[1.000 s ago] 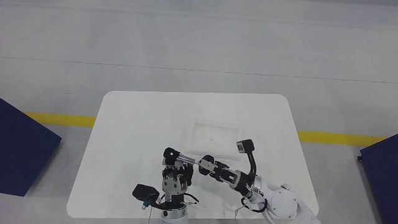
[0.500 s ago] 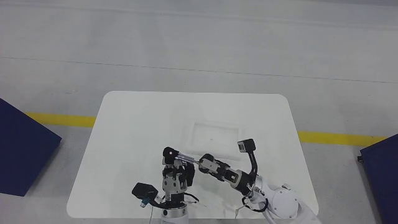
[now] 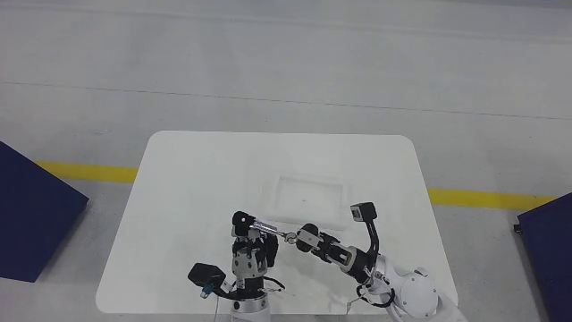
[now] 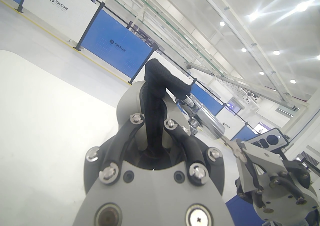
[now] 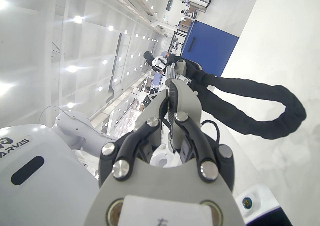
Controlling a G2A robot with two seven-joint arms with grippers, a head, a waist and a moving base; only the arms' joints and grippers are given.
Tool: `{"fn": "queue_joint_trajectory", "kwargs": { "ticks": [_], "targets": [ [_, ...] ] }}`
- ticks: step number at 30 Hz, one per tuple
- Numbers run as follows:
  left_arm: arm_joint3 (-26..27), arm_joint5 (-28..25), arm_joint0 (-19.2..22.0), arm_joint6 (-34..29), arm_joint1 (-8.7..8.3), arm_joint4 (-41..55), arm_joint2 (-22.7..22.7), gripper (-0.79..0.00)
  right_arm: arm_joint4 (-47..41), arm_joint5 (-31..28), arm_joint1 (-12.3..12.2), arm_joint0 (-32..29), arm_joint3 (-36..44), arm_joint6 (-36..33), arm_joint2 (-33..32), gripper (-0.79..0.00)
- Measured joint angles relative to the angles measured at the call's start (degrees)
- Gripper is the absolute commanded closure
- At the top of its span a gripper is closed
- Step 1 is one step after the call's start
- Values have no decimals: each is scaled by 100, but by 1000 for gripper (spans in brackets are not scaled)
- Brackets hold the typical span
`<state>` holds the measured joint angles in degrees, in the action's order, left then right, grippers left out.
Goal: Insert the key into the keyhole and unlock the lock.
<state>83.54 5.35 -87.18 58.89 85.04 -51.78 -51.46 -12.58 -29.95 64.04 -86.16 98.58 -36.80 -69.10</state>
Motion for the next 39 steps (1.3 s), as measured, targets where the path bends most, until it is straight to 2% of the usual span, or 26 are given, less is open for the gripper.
{"fn": "queue_joint_trajectory", "kwargs": {
  "ticks": [26,39],
  "targets": [
    [-111,63,-51,51,118,-569,-161,0,331,218,59,84,91,352,292,0],
    [-298,227,-13,208,143,-1233,-216,0,-1192,1644,56,164,47,-178,187,0]
  ]
}}
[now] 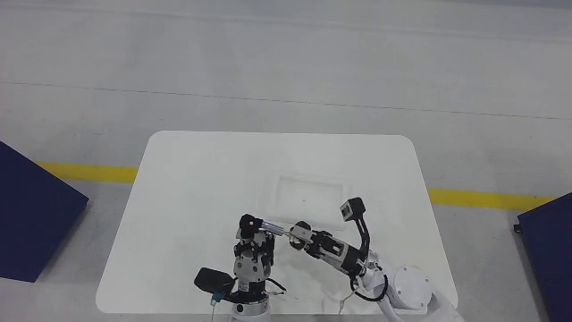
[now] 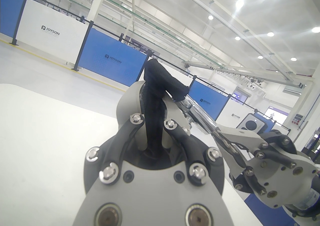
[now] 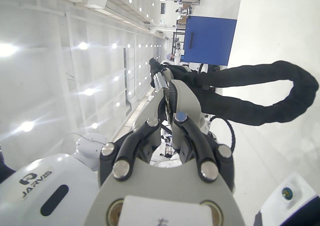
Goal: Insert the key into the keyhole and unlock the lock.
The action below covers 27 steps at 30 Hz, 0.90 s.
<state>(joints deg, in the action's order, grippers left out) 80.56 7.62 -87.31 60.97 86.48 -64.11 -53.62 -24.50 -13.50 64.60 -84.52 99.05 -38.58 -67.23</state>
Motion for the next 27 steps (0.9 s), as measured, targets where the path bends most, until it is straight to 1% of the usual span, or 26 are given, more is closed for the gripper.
{"fn": "queue_joint_trajectory", "kwargs": {
  "ticks": [8,12,22,27],
  "targets": [
    [-54,-16,2,22,30,-106,-18,0,-1040,930,-1,101,-120,-490,-87,0],
    [-54,-31,-10,9,47,-74,-32,0,-1287,1081,-3,118,-146,-660,-124,0],
    [-51,-57,-10,-23,55,-63,-35,0,-1348,1130,3,99,-142,-603,-111,0],
    [63,-69,-48,-214,47,-96,-79,0,-1957,1825,17,138,-169,-537,-134,0]
  ]
}}
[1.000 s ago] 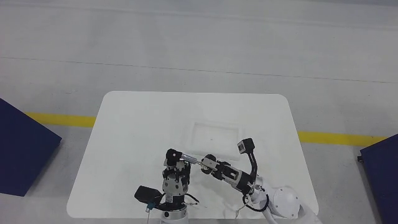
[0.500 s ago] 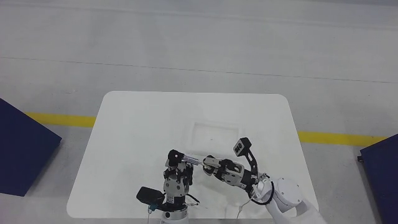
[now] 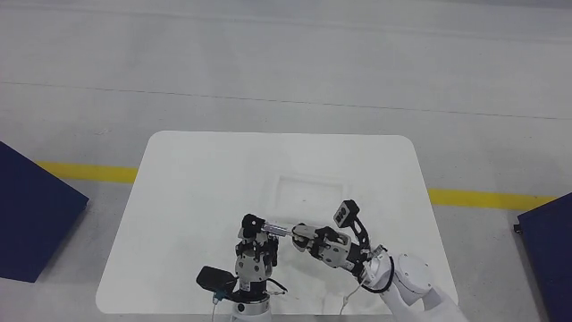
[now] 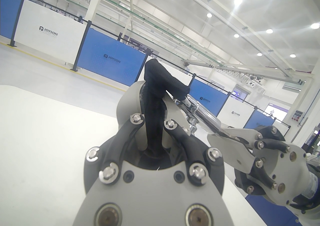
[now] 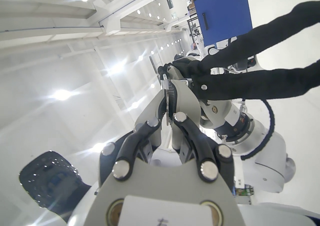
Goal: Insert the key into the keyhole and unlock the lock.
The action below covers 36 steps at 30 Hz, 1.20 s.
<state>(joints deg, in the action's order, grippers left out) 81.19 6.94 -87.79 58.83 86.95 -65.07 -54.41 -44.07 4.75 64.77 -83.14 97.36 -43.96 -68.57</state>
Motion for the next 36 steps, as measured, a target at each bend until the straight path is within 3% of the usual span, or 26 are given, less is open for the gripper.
{"fn": "queue_joint_trajectory", "kwargs": {
  "ticks": [14,36],
  "targets": [
    [-130,315,12,96,-22,-814,-126,0,-1397,1981,-16,170,-157,36,-199,0],
    [-244,480,45,109,-53,-1499,-301,0,-2885,4001,-37,468,-424,540,-331,0]
  ]
}}
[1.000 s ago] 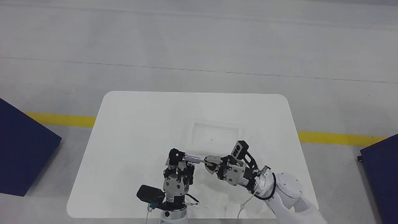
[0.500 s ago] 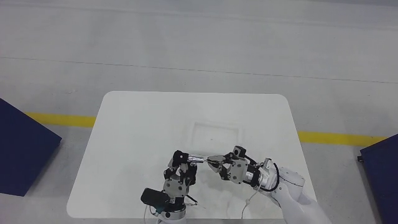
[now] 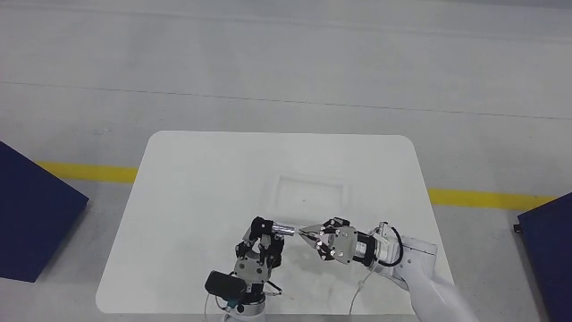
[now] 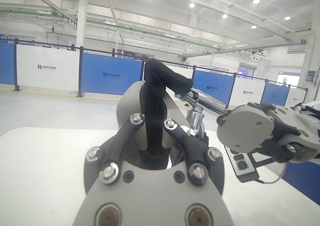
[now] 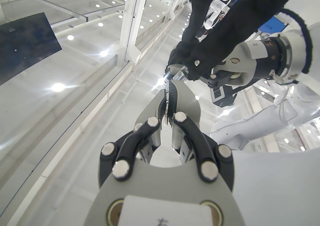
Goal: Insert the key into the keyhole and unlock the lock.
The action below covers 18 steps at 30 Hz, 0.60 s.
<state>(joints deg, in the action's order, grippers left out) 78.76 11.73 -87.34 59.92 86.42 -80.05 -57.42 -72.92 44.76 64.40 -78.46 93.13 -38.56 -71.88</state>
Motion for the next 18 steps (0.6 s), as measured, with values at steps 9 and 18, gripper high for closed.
{"fn": "queue_joint_trajectory", "kwargs": {
  "ticks": [9,18],
  "targets": [
    [-8,58,4,9,14,-25,-20,0,-344,398,-3,155,15,282,-25,0],
    [-34,55,12,8,25,-22,-44,0,-609,522,11,96,-75,420,-8,0]
  ]
}}
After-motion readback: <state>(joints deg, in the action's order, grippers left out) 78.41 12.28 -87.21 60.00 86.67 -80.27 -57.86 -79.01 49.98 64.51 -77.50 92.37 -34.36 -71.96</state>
